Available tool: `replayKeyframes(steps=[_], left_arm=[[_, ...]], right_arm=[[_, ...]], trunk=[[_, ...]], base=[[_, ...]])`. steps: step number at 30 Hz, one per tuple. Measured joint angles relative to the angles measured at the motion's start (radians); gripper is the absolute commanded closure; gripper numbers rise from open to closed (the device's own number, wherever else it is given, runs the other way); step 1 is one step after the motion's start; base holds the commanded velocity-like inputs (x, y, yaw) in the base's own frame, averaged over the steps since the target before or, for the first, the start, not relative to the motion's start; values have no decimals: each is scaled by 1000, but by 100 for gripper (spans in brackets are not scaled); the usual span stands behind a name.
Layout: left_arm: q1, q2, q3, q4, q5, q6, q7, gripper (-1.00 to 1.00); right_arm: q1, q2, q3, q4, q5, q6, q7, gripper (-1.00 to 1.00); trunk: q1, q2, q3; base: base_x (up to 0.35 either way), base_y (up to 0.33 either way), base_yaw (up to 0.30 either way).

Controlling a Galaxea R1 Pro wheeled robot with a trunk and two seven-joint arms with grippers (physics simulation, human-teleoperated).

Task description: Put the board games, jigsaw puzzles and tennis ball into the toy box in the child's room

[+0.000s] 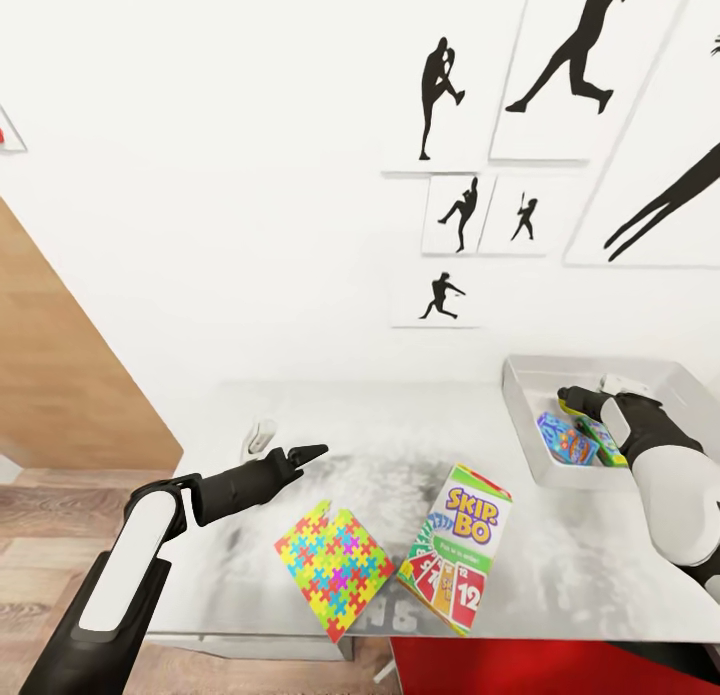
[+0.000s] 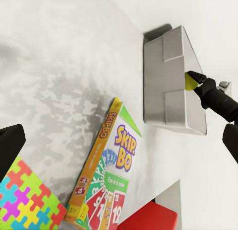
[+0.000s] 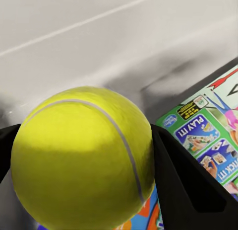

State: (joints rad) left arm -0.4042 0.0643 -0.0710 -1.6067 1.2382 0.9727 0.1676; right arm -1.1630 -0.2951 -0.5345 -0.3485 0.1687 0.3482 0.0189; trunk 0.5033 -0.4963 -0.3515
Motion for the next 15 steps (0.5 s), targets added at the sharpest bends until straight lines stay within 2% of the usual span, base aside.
replayKeyframes(steps=[1,2,15], left_arm=[[0,0,0,0,0,0,0,-100],[0,0,0,0,1,0,0,-100],[0,1,0,0,0,1,0,-100]], right_arm=[[0,0,0,0,0,0,0,100],[1,0,0,0,0,0,1,-100],[0,0,0,0,-3,0,0,-100]], trunk=[[0,0,-1],[0,0,-2],[0,0,-3]], base=[[0,0,15],[0,0,12],[0,0,2]])
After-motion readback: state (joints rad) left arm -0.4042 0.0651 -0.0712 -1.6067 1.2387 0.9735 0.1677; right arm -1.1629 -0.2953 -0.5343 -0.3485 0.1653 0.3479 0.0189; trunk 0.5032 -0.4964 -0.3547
